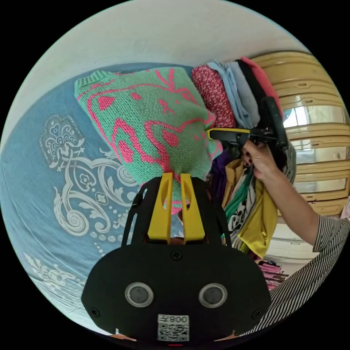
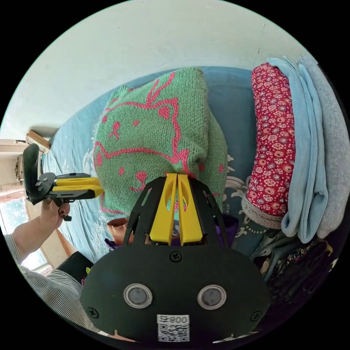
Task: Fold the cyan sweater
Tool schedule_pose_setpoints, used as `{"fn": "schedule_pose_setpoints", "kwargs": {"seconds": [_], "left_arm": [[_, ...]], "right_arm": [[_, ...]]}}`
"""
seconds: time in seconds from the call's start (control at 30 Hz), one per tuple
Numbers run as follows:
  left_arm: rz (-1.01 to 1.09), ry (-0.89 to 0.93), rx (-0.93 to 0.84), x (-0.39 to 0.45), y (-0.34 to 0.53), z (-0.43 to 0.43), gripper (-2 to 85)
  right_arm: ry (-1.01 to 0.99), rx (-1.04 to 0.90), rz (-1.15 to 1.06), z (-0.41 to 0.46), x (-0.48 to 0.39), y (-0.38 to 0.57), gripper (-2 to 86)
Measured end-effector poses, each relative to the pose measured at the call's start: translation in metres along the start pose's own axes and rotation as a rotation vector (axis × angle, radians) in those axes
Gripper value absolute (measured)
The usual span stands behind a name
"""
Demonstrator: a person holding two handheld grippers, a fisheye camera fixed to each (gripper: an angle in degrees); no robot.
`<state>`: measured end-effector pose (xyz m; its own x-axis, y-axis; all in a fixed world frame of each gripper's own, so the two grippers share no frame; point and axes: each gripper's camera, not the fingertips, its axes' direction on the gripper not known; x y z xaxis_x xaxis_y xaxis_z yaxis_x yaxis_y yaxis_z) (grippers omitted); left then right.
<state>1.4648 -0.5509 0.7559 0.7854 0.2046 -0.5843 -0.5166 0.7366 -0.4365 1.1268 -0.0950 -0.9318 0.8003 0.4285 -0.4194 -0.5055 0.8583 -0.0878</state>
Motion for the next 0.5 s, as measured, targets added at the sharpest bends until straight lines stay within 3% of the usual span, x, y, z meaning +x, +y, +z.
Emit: {"fn": "schedule_pose_setpoints", "kwargs": {"seconds": [0.2,0.37,0.5], "left_arm": [[0.114,-0.148,-0.050,0.052,-0.015,0.026,3.1],[0.209,-0.320,0.016,0.107,-0.014,0.016,2.6],[0.222,-0.358,-0.069,0.112,-0.021,0.050,2.4]], "right_arm": [[-0.017,-0.057,0.016,-0.020,-0.005,-0.009,0.0],[0.049,0.118,0.049,-0.060,-0.019,-0.003,0.0],[0.072,-0.005,0.047,-0.020,-0.018,-0.011,0.0]]}}
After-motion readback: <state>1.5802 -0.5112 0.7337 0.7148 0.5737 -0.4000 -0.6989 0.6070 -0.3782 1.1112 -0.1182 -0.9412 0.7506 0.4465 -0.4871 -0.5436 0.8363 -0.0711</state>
